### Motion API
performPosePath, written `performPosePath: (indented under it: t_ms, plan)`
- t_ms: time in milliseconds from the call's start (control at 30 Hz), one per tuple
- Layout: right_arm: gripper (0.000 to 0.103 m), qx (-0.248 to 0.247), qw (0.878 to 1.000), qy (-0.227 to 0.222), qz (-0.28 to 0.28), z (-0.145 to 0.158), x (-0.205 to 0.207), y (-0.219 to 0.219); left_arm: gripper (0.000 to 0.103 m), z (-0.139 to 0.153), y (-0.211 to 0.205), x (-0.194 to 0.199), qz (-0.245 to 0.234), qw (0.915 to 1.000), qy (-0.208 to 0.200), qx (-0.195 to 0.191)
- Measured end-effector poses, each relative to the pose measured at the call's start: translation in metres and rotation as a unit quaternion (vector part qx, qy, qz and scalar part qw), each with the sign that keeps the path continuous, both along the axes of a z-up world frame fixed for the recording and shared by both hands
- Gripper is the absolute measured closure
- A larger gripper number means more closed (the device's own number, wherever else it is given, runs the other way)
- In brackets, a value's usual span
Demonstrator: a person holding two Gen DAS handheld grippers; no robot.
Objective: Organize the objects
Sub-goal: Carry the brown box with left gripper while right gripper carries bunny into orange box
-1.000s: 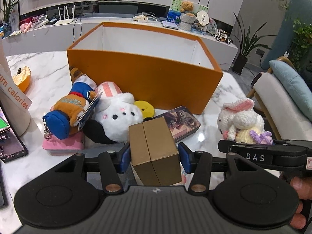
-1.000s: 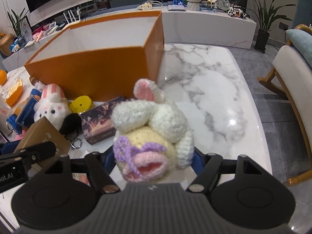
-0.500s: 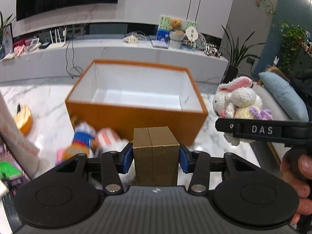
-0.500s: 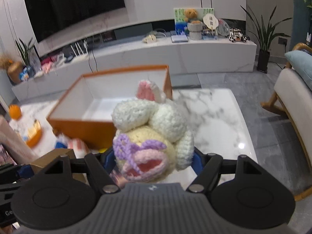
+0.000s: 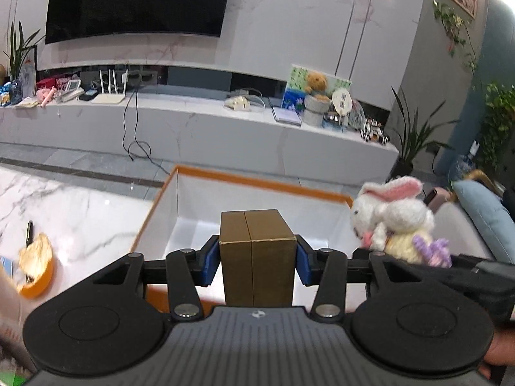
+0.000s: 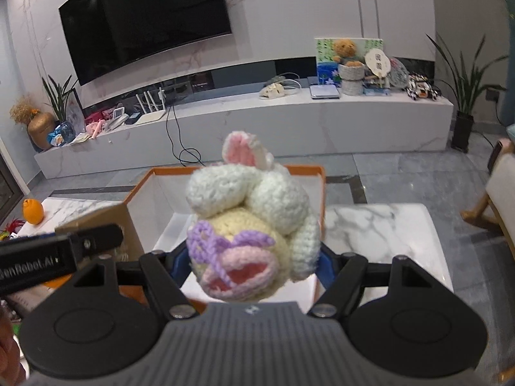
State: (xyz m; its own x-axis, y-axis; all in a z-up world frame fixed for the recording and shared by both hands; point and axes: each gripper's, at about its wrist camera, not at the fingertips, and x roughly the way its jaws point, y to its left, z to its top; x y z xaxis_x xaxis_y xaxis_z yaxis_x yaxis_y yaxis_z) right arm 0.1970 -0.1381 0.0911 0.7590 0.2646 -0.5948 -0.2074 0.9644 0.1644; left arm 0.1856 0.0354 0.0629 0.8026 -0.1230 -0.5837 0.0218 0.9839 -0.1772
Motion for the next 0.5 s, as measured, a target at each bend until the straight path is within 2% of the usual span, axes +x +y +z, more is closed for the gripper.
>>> performPosePath:
  t_ms: [100, 367, 500]
  plan:
    - [0.028, -0.008, 1.000, -0.001, 0.012, -0.007, 0.017, 0.012, 0.049, -0.003, 0.002, 0.012, 0.003, 0.9999, -0.010, 0.002]
    - [0.028, -0.010, 0.999, 0.038, 0.015, -0.059, 0.046, 0.013, 0.049, -0.035, 0.002, 0.032, 0.022, 0.9994, 0.022, 0.009]
    - [0.029, -0.040, 0.998, 0.043, 0.028, -0.075, 0.051, 0.011, 0.049, -0.040, 0.000, 0.033, 0.022, 0.9990, 0.032, 0.019]
